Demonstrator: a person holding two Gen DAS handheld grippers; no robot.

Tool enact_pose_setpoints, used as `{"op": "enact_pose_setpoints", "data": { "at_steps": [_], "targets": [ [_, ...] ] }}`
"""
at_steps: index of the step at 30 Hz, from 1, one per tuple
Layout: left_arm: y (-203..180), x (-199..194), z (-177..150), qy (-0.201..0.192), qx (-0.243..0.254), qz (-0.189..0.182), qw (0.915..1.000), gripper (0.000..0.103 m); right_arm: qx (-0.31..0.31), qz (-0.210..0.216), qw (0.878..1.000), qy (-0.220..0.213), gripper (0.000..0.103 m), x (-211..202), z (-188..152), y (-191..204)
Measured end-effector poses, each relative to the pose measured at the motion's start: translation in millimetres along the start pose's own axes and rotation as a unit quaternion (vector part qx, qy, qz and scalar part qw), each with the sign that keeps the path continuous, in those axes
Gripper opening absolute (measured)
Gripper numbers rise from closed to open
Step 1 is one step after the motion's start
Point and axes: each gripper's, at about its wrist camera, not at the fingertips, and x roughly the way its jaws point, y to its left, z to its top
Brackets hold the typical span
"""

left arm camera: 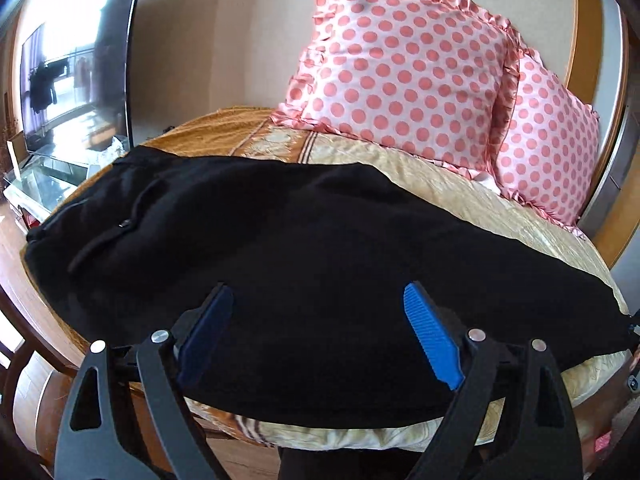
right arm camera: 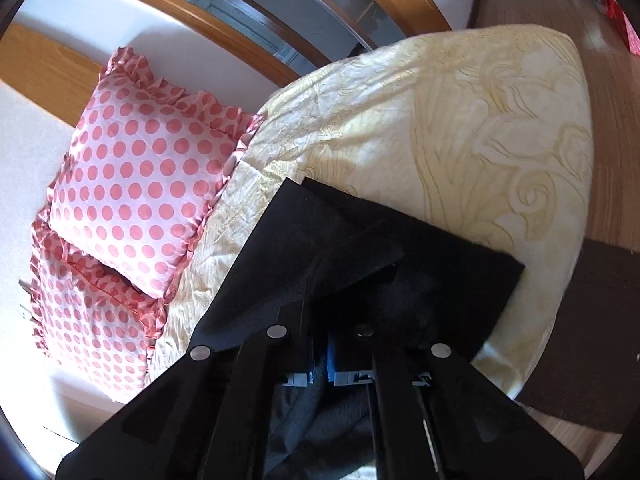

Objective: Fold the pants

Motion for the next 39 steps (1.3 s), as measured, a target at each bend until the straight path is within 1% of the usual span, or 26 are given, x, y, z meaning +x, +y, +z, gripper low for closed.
{"op": "enact_pose_setpoints", "data": {
  "at_steps": [2, 4, 5, 6, 9, 10, 12, 15, 16, 17, 19, 20, 22, 23, 25, 26, 27, 28, 29, 30, 31, 33, 34, 36, 37, 39],
  "targets": [
    [-5, 7, -2, 0.012, 0.002, -0.014, 0.9998, 0.087, -0.066, 0.007, 0.997, -0.03, 0.003, -10, 7, 20],
    [-8, 10, -5, 0.019, 0.006, -0.019, 0.9996, 0.087, -0.114, 0.023, 0.991, -0.074, 0.003, -33, 11, 38],
    [-10, 12, -6, 0.021, 0.007, -0.023, 0.9995, 0.087, -0.122, 0.018, 0.988, -0.089, 0.003, -42, 12, 40],
    [-10, 13, -7, 0.023, 0.008, -0.028, 0.9993, 0.087, -0.124, 0.007, 0.988, -0.093, 0.003, -46, 11, 38],
    [-10, 14, -12, 0.027, 0.017, -0.033, 0.999, 0.087, -0.106, -0.043, 0.992, -0.053, 0.003, -33, 4, 12],
    [-11, 15, -12, 0.03, 0.021, -0.032, 0.9988, 0.087, -0.097, -0.051, 0.993, -0.042, 0.003, -28, 1, 2],
    [-11, 15, -12, 0.033, 0.029, -0.035, 0.9984, 0.087, -0.083, -0.057, 0.994, -0.032, 0.003, -23, -5, -10],
    [-9, 13, -11, 0.032, 0.032, -0.04, 0.9982, 0.087, -0.084, -0.065, 0.994, -0.026, 0.003, -24, -9, -11],
    [-7, 13, -11, 0.032, 0.031, -0.043, 0.9981, 0.087, -0.083, -0.067, 0.994, -0.023, 0.005, -26, -10, -11],
    [-6, 13, -11, 0.031, 0.031, -0.044, 0.9981, 0.087, -0.082, -0.073, 0.994, -0.022, 0.012, -30, -11, -10],
    [-5, 12, -12, 0.031, 0.032, -0.046, 0.9979, 0.087, -0.092, -0.093, 0.991, -0.032, 0.021, -43, -14, -6],
    [-5, 12, -12, 0.031, 0.034, -0.046, 0.9979, 0.087, -0.102, -0.099, 0.989, -0.042, 0.033, -50, -17, -3],
    [-5, 11, -13, 0.03, 0.04, -0.042, 0.9978, 0.087, -0.125, -0.122, 0.982, -0.069, 0.053, -70, -26, 5],
    [-4, 11, -14, 0.03, 0.042, -0.04, 0.9978, 0.087, -0.138, -0.12, 0.98, -0.082, 0.053, -80, -32, 9],
    [-3, 12, -16, 0.031, 0.045, -0.035, 0.9979, 0.087, -0.17, -0.1, 0.976, -0.095, 0.053, -98, -48, 23],
    [-2, 11, -17, 0.031, 0.045, -0.036, 0.9979, 0.087, -0.182, -0.074, 0.976, -0.092, 0.053, -105, -58, 31],
    [-1, 11, -18, 0.03, 0.046, -0.036, 0.9978, 0.087, -0.198, -0.025, 0.977, -0.074, 0.053, -109, -71, 42],
    [-1, 11, -19, 0.029, 0.048, -0.035, 0.9978, 0.087, -0.216, 0.023, 0.975, -0.046, 0.053, -107, -84, 53],
    [0, 11, -20, 0.027, 0.049, -0.035, 0.9978, 0.087, -0.237, 0.067, 0.969, -0.015, 0.053, -103, -100, 67],
    [0, 10, -21, 0.024, 0.05, -0.035, 0.9978, 0.087, -0.267, 0.114, 0.957, 0.018, 0.053, -99, -121, 82],
    [-1, 9, -22, 0.022, 0.051, -0.034, 0.9979, 0.088, -0.291, 0.146, 0.944, 0.044, 0.052, -95, -140, 96],
    [-1, 6, -22, 0.017, 0.049, -0.036, 0.998, 0.09, -0.344, 0.191, 0.916, 0.086, 0.052, -88, -182, 122],
    [-1, 4, -23, 0.013, 0.047, -0.04, 0.998, 0.093, -0.372, 0.207, 0.899, 0.099, 0.052, -85, -203, 134],
    [-2, 0, -24, 0.006, 0.044, -0.044, 0.998, 0.094, -0.411, 0.216, 0.877, 0.126, 0.05, -77, -237, 150],
    [-3, -1, -25, 0.004, 0.046, -0.045, 0.9979, 0.094, -0.417, 0.216, 0.871, 0.142, 0.05, -73, -249, 154],
    [-5, -4, -27, 0.001, 0.052, -0.043, 0.9977, 0.094, -0.421, 0.216, 0.864, 0.17, 0.047, -63, -268, 157]
  ]
}}
